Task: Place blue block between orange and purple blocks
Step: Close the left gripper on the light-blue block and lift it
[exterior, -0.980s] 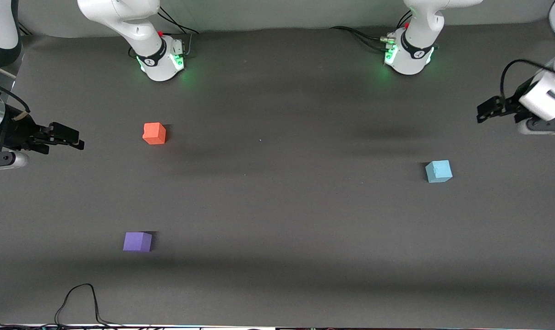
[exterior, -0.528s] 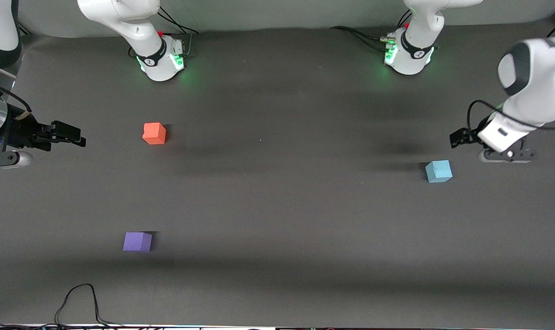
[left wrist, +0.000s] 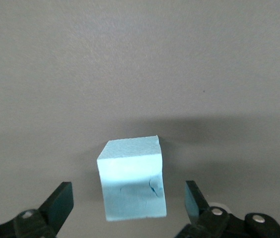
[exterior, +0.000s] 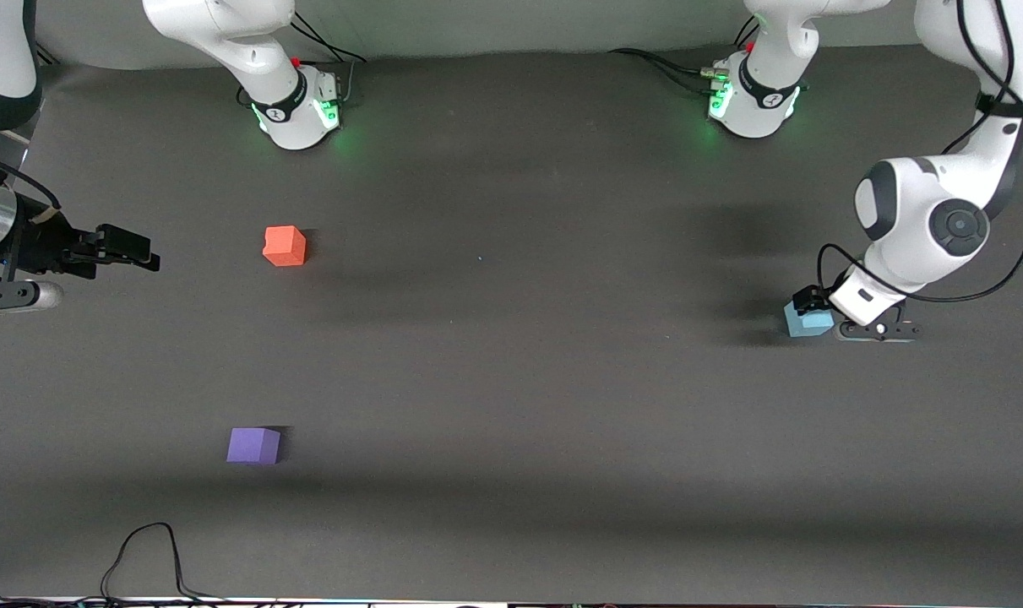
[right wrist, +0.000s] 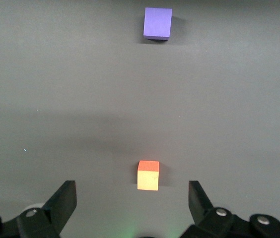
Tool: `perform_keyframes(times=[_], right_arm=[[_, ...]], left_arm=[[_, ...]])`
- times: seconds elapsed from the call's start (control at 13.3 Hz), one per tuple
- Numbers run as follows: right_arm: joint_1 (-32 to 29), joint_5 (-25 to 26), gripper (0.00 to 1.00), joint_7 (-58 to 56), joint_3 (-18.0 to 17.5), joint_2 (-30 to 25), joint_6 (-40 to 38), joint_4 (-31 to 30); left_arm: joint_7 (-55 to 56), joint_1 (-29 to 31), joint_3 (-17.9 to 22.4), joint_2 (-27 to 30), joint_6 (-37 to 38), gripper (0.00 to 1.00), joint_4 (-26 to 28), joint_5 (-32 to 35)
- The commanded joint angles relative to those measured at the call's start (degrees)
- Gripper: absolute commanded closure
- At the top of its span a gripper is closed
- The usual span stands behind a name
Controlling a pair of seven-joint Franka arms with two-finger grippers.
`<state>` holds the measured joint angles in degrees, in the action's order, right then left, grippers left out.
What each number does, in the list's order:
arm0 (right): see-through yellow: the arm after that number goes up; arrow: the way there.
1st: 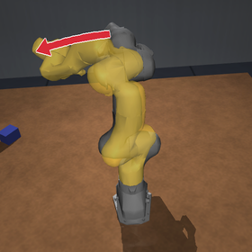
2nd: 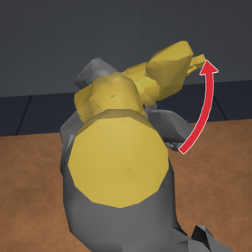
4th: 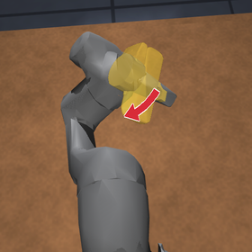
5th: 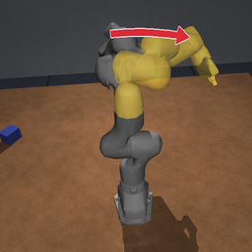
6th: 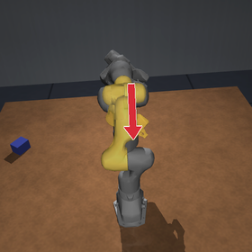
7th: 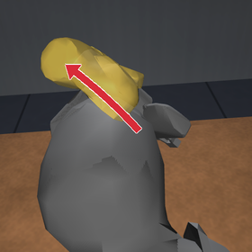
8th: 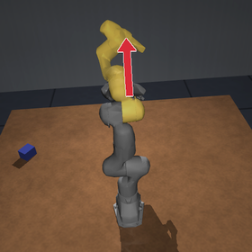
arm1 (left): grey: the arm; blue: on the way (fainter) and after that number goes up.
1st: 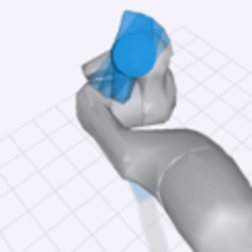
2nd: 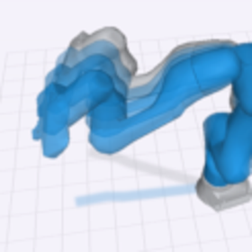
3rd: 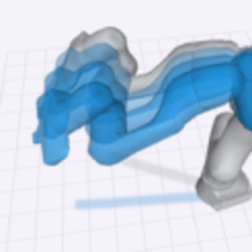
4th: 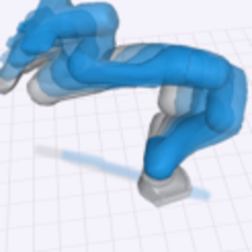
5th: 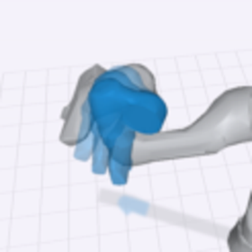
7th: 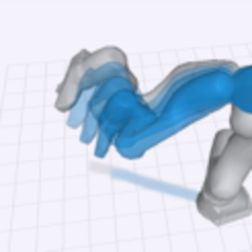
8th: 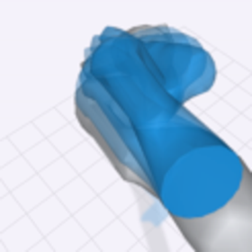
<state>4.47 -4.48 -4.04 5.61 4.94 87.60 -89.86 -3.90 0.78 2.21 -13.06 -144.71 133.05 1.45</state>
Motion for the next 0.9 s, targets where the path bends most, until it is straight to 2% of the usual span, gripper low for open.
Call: perform_keyframes(times=[0.0, 0.38, 0.45, 0.53, 0.6, 0.83], right_arm=[[0.1, 0.1, 0.00, 0.1, 0.2, 0.6, -0.9, 1.2], [0.1, 0.1, 0.00, 0.1, 0.2, 0.5, -0.9, 1.2], [0.1, 0.1, 0.00, 0.1, 0.2, 0.6, -0.9, 1.2], [0.1, 0.1, 0.00, 0.1, 0.2, 0.6, -0.9, 1.2], [0.1, 0.1, 0.00, 0.2, 0.2, 0.5, -0.9, 1.2], [0.1, 0.1, 0.00, 0.2, 0.2, 0.4, -1.2, 1.3]], left_arm=[[-0.8, 0.4, -0.1, -2.5, -1.5, 0.00, 0.3, 0.7], [-0.8, 0.4, -0.1, -5.0, -3.0, 0.00, 0.3, 0.7], [-0.6, 0.4, -0.1, -5.0, -2.6, 0.14, 0.3, 0.7], [0.2, 0.4, -0.1, -5.0, -2.2, 0.45, 0.3, 0.7], [0.3, 0.5, -0.1, -5.0, -2.0, 0.56, 0.3, 0.6], [0.4, 0.5, -0.1, -4.8, -1.8, 0.57, 0.1, 0.6]])
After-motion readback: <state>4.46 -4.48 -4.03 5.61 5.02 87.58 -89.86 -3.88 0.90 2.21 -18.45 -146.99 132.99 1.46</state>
